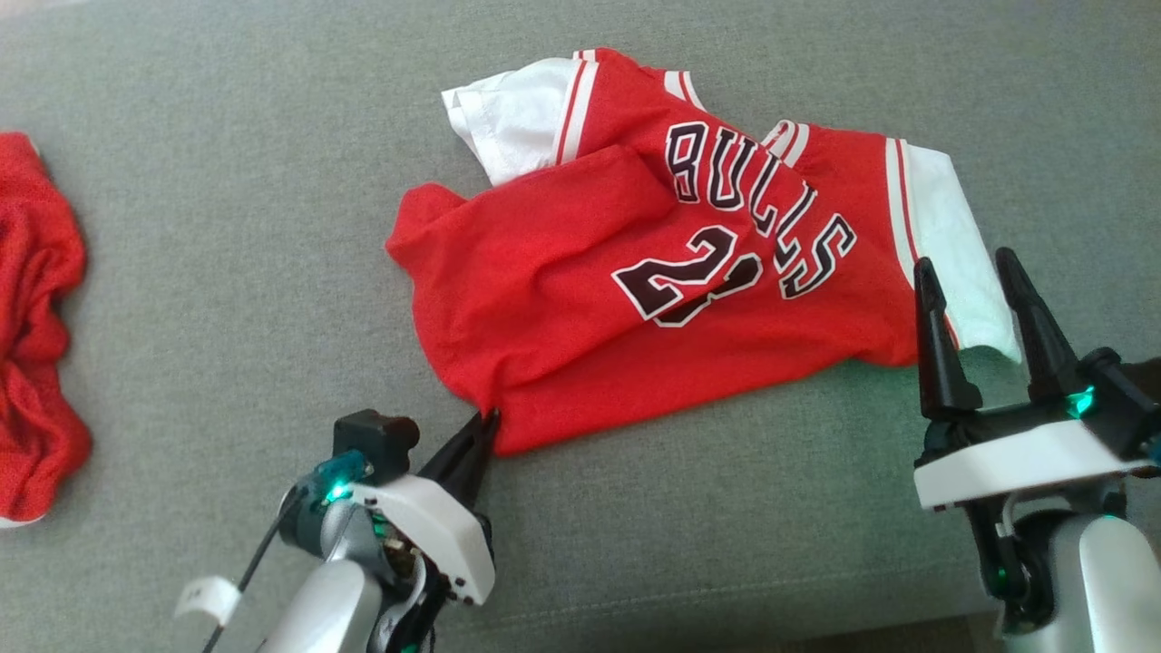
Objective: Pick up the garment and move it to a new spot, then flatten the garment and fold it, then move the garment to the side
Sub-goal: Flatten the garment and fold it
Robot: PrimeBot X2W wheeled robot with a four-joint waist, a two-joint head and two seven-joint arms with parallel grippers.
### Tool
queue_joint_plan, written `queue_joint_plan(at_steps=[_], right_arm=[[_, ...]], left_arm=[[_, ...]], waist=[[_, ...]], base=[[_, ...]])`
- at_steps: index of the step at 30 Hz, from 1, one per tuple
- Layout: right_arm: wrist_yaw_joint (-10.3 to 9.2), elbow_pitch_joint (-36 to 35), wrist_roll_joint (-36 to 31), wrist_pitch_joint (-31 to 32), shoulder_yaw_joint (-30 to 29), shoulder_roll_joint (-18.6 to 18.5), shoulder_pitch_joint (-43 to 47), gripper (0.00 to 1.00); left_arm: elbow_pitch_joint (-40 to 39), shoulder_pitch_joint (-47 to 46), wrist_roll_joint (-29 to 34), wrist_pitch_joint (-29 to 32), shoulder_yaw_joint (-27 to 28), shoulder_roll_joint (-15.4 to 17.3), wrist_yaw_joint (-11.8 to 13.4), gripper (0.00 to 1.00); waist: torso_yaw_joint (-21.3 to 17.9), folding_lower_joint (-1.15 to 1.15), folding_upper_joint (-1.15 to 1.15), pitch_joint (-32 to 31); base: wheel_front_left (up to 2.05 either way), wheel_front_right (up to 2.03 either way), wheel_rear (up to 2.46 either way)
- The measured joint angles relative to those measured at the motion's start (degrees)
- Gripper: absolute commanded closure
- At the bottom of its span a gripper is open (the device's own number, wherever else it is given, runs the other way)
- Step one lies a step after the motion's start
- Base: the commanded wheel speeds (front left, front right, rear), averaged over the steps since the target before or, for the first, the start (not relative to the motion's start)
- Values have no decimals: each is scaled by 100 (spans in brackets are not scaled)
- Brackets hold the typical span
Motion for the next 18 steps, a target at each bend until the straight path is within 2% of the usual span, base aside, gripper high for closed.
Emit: queue_joint_plan(at_steps=[4,6,14,18], right_arm=[[0,26,0,-1,-35,3,0,0],[0,34,0,0,-87,5,3,0],[0,44,10,1,-183,9,7,0],[0,56,65,0,-185,10,7,0]], left_arm=[[-277,2,84,-445,2,29,-7,100],[-845,1,187,-662,15,82,7,100],[-2563,14,447,-584,112,492,250,100],[-3092,10,474,-509,269,604,303,100]], waist=[[-5,0,0,-31],[16,0,0,-77],[115,0,0,-194],[125,0,0,-225]], base=[[0,0,0],[0,0,0],[0,0,0],[0,0,0]])
